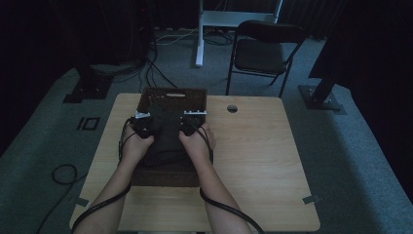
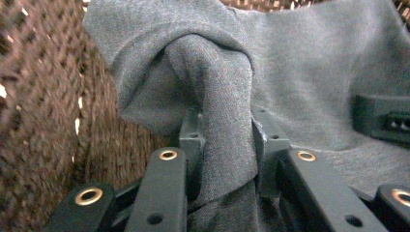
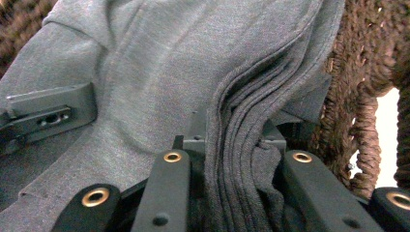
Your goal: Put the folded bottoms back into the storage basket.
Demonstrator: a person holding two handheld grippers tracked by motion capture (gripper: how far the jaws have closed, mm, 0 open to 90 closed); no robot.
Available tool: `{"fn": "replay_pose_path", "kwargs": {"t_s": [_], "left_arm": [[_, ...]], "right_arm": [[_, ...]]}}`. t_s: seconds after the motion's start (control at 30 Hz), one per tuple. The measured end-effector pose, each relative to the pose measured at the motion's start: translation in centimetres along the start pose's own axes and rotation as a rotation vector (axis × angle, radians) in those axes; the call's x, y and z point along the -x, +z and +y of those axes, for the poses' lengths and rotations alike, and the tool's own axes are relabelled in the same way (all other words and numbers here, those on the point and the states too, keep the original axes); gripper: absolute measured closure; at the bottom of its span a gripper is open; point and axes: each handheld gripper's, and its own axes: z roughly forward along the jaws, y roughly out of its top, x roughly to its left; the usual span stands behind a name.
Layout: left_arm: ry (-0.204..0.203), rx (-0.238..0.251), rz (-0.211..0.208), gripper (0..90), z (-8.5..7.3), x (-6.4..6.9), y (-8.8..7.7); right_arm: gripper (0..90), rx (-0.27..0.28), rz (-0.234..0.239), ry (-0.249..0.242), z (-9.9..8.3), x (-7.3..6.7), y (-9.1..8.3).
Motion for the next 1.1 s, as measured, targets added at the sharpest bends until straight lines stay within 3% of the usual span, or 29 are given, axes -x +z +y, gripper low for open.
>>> {"fn": "replay_pose_path", "kwargs": {"t_s": [0.13,0.23,0.4,0.47,0.53,0.6,0.63,0.8,0.9,0.97,1.0,1.03,1.1], "left_arm": [[-0.004,-0.028,0.007,70.7,-0.3,-0.4,0.3],[-0.025,-0.034,-0.003,70.7,-0.7,-0.6,0.5],[-0.023,-0.035,0.003,69.5,-0.7,-0.6,0.7],[-0.038,-0.051,0.02,66.4,-0.8,-0.6,0.9],[-0.02,-0.071,0.031,54.3,-0.8,-0.5,1.2],[-0.006,-0.079,0.02,34.4,-0.9,-0.3,1.4],[0.02,-0.096,0.022,30.6,-0.9,0.0,1.5],[0.034,-0.102,0.035,25.5,-1.1,0.2,1.3],[-0.003,-0.098,0.032,25.5,-1.0,0.3,0.9],[-0.006,-0.088,0.02,25.5,-1.0,0.3,0.6],[-0.006,-0.088,0.02,25.5,-1.0,0.3,0.6],[0.001,-0.077,0.016,25.5,-0.7,0.4,0.1],[0.027,-0.06,0.046,25.3,-0.2,0.6,-0.6]], "right_arm": [[73.0,-0.026,-0.022,-0.011,-0.3,-0.5,0.6],[72.1,-0.049,-0.044,-0.023,-0.3,-0.8,1.0],[68.8,-0.076,-0.063,-0.015,-0.3,-0.8,1.4],[60.1,-0.11,-0.066,-0.023,-0.3,-0.9,1.7],[50.3,-0.103,-0.049,-0.004,-0.3,-1.1,1.9],[49.6,-0.094,-0.046,-0.002,-0.4,-1.1,2.0],[47.6,-0.089,-0.041,0.005,-0.4,-1.1,1.9],[42.9,-0.08,-0.014,0.042,-0.2,-1.1,1.5],[39.4,-0.069,-0.015,0.006,0.0,-1.2,1.2],[34.2,-0.026,-0.033,-0.055,0.4,-1.1,0.7],[34.2,-0.026,-0.033,-0.055,0.4,-1.1,0.7],[33.5,-0.009,-0.004,-0.034,1.0,-0.7,0.0],[32.7,-0.003,0.013,-0.038,1.3,-0.5,-0.5]]}}
